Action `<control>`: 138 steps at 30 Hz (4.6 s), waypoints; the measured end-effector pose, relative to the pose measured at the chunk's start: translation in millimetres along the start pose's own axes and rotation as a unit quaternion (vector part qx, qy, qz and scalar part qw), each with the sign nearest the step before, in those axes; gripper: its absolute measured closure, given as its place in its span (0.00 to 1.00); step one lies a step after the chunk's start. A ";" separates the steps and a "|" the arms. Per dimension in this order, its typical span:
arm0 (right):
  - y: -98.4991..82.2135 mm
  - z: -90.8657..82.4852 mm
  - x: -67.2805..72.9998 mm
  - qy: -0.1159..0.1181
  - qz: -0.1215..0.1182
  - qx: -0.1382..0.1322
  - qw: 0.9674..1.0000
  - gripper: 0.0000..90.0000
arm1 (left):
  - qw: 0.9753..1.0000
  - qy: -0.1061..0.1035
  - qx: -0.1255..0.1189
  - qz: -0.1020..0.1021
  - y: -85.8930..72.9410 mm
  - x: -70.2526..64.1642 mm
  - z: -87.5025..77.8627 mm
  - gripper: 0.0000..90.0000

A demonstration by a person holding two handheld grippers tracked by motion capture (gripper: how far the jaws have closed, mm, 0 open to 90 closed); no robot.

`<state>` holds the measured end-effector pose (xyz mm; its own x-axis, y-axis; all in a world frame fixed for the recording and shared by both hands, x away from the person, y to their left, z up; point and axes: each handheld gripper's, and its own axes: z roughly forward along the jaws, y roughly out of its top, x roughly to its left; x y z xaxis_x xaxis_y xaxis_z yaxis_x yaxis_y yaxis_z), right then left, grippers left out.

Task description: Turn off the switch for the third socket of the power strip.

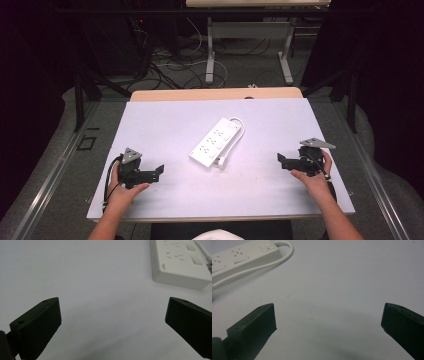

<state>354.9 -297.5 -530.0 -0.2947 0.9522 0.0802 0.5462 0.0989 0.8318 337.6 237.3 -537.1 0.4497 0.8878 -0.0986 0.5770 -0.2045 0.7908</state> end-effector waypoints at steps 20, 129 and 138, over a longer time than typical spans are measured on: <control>-1.1 -3.7 13.6 0.022 -0.006 -0.008 1.000 0.00 | 0.999 -0.025 -0.019 0.005 3.2 -22.9 -8.0 0.00; -4.5 -0.5 23.1 0.042 -0.018 -0.003 0.999 0.01 | 0.997 -0.077 -0.014 0.006 41.4 -121.3 43.1 0.35; -4.4 -1.1 23.1 0.041 -0.018 -0.001 0.999 0.01 | 0.997 -0.078 -0.009 0.008 46.0 -122.9 49.2 0.37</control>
<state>344.9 -276.2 -531.3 -0.3780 0.9209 0.0954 0.5325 0.1319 0.8361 342.4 98.6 -518.3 0.5601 0.8090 -0.1786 0.5579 -0.2089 0.8031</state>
